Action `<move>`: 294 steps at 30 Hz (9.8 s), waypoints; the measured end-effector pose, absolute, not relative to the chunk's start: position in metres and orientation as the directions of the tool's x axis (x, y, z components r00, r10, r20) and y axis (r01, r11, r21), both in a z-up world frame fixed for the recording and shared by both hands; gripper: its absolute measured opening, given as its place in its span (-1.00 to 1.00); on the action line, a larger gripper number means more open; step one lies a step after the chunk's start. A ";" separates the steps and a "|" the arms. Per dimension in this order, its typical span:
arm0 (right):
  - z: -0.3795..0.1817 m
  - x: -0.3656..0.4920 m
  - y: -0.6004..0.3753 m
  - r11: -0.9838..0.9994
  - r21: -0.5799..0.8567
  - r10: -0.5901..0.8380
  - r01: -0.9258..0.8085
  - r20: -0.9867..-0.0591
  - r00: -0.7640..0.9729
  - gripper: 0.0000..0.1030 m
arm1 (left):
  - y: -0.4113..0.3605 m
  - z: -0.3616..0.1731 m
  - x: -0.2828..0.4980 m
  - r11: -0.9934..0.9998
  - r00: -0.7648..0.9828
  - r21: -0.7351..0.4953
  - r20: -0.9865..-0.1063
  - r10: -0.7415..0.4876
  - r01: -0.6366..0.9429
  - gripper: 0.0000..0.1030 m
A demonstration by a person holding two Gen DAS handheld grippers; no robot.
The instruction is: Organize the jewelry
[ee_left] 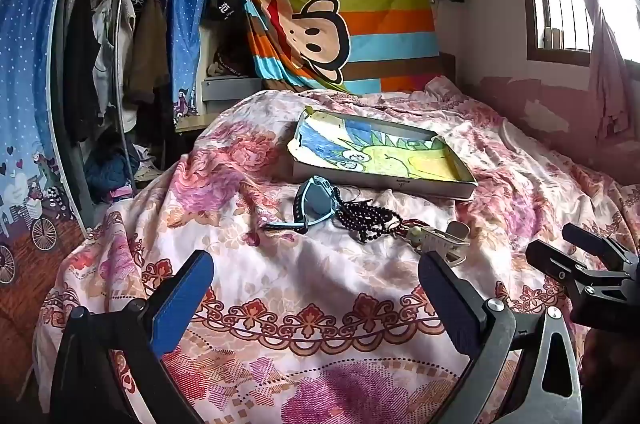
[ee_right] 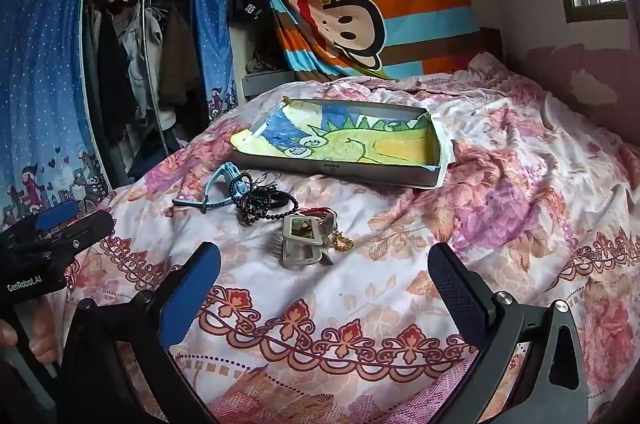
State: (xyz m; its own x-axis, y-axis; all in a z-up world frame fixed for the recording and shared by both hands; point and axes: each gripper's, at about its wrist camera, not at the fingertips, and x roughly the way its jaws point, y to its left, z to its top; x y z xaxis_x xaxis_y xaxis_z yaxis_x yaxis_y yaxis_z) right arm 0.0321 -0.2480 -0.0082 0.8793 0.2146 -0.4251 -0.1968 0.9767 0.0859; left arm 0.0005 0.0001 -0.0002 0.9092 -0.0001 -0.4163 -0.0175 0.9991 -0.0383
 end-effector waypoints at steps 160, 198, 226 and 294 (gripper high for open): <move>-0.006 0.199 -0.261 0.868 0.329 0.493 -0.372 -0.472 0.731 -0.17 | 0.018 0.012 0.191 0.936 0.876 -0.345 -0.426 -0.226 0.074 -0.70; -0.012 0.251 -0.272 0.972 0.141 0.234 -0.187 -0.522 0.820 0.71 | 0.003 -0.011 0.261 0.935 0.833 -0.354 -0.521 -0.184 -0.015 0.55; 0.030 0.062 -0.276 0.965 0.132 0.259 -0.226 -0.366 0.894 0.97 | 0.008 0.014 0.063 0.981 0.910 -0.195 -0.407 -0.085 0.004 0.99; -0.061 0.199 -0.219 0.860 -0.029 0.295 -0.510 -0.787 0.542 0.25 | -0.032 -0.062 0.193 0.939 0.602 -0.275 -0.722 -0.343 0.205 0.16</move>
